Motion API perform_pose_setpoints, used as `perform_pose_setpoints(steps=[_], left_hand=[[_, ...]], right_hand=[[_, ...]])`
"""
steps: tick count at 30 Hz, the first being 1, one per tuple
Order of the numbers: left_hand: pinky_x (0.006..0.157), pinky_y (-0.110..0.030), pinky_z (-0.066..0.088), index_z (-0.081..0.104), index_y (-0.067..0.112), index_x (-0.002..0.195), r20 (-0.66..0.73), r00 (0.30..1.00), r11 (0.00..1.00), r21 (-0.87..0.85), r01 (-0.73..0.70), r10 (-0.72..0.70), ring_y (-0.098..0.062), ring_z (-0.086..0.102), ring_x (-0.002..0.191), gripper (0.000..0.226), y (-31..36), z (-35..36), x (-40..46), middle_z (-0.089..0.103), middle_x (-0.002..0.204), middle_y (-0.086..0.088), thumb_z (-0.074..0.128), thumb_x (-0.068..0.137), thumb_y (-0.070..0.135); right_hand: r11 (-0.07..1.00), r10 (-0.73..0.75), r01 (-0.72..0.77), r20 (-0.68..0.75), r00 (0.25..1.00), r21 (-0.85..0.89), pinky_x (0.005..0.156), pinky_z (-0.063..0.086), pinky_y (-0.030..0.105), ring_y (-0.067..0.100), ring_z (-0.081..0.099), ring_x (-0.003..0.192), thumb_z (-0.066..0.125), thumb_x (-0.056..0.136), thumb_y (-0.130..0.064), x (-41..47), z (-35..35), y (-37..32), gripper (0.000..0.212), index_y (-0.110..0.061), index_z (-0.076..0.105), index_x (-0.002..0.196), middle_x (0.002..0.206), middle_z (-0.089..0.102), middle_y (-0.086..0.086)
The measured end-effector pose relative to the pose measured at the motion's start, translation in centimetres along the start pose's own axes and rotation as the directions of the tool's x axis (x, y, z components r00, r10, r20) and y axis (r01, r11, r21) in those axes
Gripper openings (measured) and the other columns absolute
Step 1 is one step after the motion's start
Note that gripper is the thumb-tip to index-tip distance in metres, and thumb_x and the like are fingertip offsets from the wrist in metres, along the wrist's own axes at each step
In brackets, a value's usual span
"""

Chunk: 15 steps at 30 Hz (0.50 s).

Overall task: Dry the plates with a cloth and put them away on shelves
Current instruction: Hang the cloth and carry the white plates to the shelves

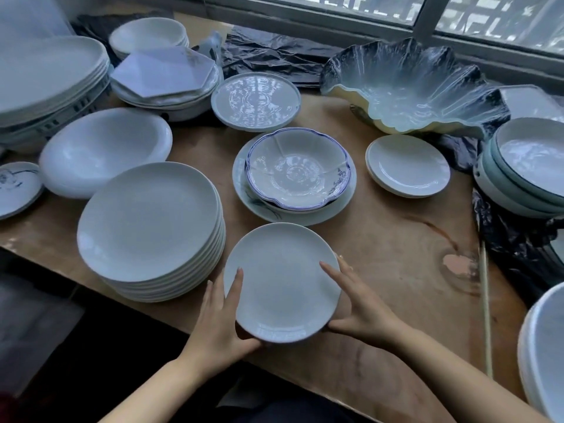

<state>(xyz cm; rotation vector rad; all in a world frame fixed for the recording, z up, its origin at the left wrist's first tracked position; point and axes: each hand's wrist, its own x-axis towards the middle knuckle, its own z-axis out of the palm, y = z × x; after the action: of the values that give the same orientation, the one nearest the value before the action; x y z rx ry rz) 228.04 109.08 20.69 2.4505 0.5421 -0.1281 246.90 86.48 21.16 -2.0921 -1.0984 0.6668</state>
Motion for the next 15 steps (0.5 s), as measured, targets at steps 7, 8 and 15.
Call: perform_pose_setpoints(steps=[7,8,15], left_hand=[[0.123,-0.043,0.004,-0.023,0.041,0.144,0.052,0.997,0.999,0.007,0.048,-0.048,-0.027,-0.006,0.149,0.131,0.0,0.0,0.0,-0.008,0.16,-0.002,0.057,0.05,0.083],[0.122,-0.043,0.007,-0.026,0.04,0.142,0.07,0.996,0.998,0.009,0.06,-0.061,-0.026,-0.005,0.149,0.136,0.0,-0.2,0.1,-0.008,0.16,-0.002,0.057,0.045,0.087],[0.122,-0.041,0.013,-0.029,0.036,0.141,0.064,0.994,0.996,-0.015,0.087,-0.086,-0.024,0.003,0.15,0.145,1.1,-0.8,-0.2,-0.007,0.163,-0.002,0.06,0.039,0.087]], right_hand=[[1.0,0.01,-0.01,0.03,1.0,-0.014,0.115,0.019,0.014,0.0,0.005,0.148,0.081,0.071,-0.023,-0.2,-0.1,-0.1,0.102,-0.038,0.019,0.15,0.163,-0.001,-0.008],[1.0,0.015,-0.014,0.04,0.999,-0.026,0.117,0.019,0.018,0.002,0.004,0.149,0.082,0.071,-0.024,-0.2,-0.1,-0.1,0.102,-0.036,0.019,0.151,0.163,-0.002,-0.007],[0.995,0.057,-0.051,0.065,0.996,-0.091,0.121,0.014,0.026,0.012,0.007,0.15,0.083,0.075,-0.028,-0.5,-0.9,-0.8,0.103,-0.022,0.018,0.155,0.163,0.008,0.005]])
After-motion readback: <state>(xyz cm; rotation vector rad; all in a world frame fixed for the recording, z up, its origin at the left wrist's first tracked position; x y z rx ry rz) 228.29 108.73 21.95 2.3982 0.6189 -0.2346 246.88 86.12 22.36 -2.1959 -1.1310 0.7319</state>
